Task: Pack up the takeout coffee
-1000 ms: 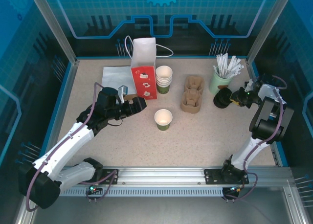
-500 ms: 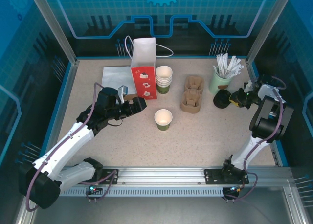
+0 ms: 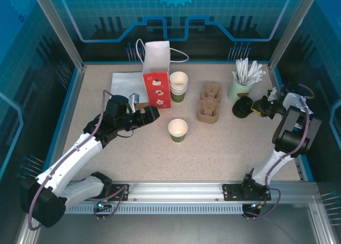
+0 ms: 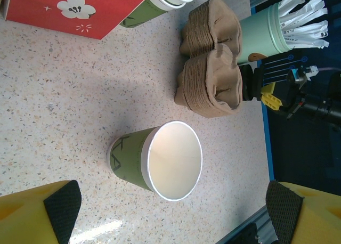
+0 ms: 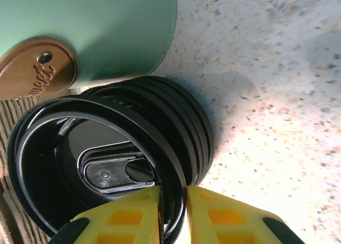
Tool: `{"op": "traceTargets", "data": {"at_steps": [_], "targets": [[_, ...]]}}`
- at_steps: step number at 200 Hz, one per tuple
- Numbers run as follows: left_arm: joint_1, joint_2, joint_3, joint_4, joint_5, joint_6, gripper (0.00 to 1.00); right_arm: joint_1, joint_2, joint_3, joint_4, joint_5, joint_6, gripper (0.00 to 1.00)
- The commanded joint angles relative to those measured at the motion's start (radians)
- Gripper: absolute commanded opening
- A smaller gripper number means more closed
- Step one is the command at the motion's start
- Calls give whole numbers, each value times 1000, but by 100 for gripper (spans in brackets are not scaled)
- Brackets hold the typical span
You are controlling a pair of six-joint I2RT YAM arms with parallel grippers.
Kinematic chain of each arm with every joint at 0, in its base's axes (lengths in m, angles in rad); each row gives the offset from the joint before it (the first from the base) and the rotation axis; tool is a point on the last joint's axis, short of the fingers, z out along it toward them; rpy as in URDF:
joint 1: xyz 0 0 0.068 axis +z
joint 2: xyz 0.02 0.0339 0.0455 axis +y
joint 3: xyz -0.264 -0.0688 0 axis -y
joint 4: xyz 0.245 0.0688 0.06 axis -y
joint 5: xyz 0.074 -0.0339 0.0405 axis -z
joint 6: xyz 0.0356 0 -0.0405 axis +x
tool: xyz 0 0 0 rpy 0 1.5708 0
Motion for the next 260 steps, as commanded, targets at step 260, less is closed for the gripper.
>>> {"op": "traceTargets", "data": {"at_steps": [260], "targets": [[-213, 150, 264, 100, 106, 134, 93, 237, -593, -301, -41, -208, 87, 14]]}}
